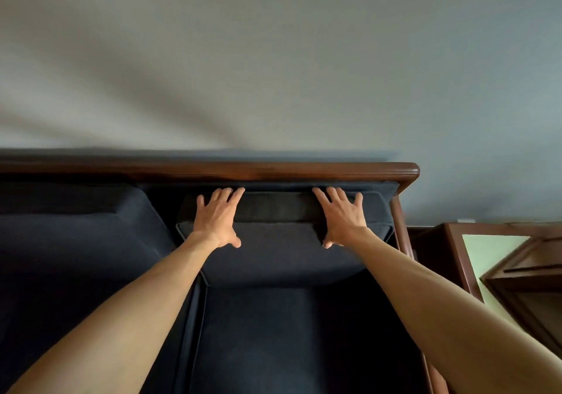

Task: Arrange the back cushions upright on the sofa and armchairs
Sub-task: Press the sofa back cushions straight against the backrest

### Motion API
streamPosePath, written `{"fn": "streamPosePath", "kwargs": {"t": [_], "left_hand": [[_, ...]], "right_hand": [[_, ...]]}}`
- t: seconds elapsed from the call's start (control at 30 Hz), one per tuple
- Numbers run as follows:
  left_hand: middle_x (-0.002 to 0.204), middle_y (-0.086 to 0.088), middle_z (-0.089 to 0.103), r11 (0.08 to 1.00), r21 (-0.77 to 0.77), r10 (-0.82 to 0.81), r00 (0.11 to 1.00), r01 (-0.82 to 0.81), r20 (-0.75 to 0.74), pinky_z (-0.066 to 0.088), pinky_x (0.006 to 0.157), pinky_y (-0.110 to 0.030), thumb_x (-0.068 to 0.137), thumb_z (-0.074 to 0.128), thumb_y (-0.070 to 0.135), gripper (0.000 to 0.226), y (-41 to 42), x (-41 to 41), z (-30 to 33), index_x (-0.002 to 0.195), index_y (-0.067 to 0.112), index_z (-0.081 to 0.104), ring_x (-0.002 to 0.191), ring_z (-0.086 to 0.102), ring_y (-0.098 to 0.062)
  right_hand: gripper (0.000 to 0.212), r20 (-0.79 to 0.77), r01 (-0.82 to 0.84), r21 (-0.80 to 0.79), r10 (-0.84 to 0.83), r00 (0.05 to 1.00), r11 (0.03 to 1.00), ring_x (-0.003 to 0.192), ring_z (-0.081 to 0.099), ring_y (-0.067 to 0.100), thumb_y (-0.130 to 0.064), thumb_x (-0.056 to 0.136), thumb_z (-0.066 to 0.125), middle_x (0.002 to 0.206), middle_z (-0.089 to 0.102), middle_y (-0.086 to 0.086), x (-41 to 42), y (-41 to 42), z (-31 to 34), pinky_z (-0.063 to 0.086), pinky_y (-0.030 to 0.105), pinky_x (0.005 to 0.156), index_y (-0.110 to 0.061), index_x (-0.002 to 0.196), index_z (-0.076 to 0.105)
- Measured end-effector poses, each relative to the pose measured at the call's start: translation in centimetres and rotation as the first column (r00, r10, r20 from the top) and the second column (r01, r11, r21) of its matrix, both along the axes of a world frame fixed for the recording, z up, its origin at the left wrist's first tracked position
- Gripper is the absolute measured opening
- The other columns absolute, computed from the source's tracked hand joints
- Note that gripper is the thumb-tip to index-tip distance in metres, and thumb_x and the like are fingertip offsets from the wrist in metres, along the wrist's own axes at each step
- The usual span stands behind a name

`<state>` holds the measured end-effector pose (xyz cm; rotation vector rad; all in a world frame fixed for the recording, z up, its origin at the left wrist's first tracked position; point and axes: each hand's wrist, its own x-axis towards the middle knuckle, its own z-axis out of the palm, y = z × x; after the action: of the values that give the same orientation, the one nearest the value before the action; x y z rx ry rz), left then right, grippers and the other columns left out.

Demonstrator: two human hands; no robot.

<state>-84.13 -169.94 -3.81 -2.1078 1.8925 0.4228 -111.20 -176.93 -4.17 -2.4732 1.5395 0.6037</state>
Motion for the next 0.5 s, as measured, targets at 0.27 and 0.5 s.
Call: {"fn": "streamPosePath", "kwargs": {"t": [0.27, 0.5], "left_hand": [[0.128, 0.007, 0.047, 0.989, -0.131, -0.064, 0.997, 0.068, 0.036, 0.033, 0.087, -0.046, 0.041, 0.090, 0.049, 0.107, -0.1, -1.6, 1.0, 0.132, 0.026, 0.038, 0.118, 0.045, -0.019], [0.124, 0.009, 0.049, 0.974, -0.169, -0.142, 0.989, 0.148, 0.047, 0.032, 0.081, -0.043, 0.041, 0.087, 0.052, 0.102, 0.7, -3.8, 1.1, 0.128, 0.025, 0.041, 0.112, 0.048, -0.017]], "right_hand": [[0.116, 0.017, -0.058, -0.120, 0.060, 0.998, 0.991, 0.127, 0.041, 0.024, -0.056, 0.054, 0.087, 0.135, 0.044, 0.000, -2.1, 0.3, 0.8, 0.030, 0.054, 0.097, -0.020, 0.146, 0.027], [0.103, 0.056, -0.018, -0.176, 0.028, 0.998, 0.984, 0.120, 0.046, 0.025, -0.055, 0.055, 0.083, 0.129, 0.050, 0.000, -4.8, 2.2, 0.9, 0.033, 0.051, 0.088, -0.019, 0.140, 0.037]]}}
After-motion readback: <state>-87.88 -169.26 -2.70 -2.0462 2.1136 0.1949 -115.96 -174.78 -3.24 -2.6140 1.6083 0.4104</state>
